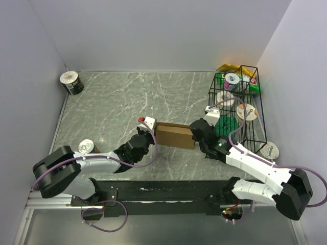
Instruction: Fold the paper box
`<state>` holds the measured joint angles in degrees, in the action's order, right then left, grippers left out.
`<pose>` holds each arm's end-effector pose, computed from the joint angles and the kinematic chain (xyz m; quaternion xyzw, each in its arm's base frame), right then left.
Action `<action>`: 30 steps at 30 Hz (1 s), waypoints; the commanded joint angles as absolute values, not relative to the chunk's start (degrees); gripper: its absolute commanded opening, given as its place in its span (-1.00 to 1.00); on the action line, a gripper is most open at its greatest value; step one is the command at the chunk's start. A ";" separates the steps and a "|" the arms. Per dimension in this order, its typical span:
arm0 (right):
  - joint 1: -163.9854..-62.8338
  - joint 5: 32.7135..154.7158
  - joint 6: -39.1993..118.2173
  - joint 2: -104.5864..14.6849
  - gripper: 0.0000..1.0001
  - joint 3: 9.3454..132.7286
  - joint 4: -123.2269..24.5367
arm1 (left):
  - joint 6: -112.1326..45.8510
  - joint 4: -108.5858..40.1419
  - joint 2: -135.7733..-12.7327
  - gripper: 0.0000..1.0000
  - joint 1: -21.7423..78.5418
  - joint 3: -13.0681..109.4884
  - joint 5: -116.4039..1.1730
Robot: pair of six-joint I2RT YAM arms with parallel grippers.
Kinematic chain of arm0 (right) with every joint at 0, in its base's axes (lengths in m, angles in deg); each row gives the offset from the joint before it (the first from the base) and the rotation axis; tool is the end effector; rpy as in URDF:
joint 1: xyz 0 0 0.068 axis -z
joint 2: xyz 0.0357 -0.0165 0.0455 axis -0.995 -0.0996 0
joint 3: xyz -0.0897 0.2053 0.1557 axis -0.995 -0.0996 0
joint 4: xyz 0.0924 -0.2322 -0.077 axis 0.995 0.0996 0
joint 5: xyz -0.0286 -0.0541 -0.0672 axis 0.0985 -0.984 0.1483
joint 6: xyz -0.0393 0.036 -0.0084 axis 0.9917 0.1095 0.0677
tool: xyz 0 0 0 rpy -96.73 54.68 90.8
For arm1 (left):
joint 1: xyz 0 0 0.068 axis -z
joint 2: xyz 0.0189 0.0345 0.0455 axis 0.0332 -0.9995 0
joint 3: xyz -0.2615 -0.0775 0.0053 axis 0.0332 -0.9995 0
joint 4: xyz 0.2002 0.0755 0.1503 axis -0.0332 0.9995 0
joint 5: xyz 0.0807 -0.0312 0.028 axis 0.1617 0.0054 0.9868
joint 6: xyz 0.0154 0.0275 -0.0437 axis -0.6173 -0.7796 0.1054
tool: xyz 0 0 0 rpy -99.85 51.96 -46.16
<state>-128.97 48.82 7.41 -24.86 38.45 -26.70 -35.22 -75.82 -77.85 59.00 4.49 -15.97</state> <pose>0.1719 0.1398 0.2586 0.0883 0.8685 0.0442 0.4858 0.1657 -0.2200 0.2092 0.1148 0.7326 -0.1694 0.6492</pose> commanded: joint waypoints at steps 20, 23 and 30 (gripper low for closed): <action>-139.74 39.14 2.20 -26.27 -1.00 31.44 -24.37 | -31.88 -60.34 -71.10 -0.38 60.52 8.73 -23.86; -139.83 38.96 2.64 -25.66 -1.00 31.70 -23.93 | -33.03 -58.23 -68.20 0.03 60.35 8.47 -25.35; -139.83 39.58 4.05 -24.25 -1.00 32.05 -23.31 | -33.21 -51.46 -58.71 0.75 52.20 7.24 -39.04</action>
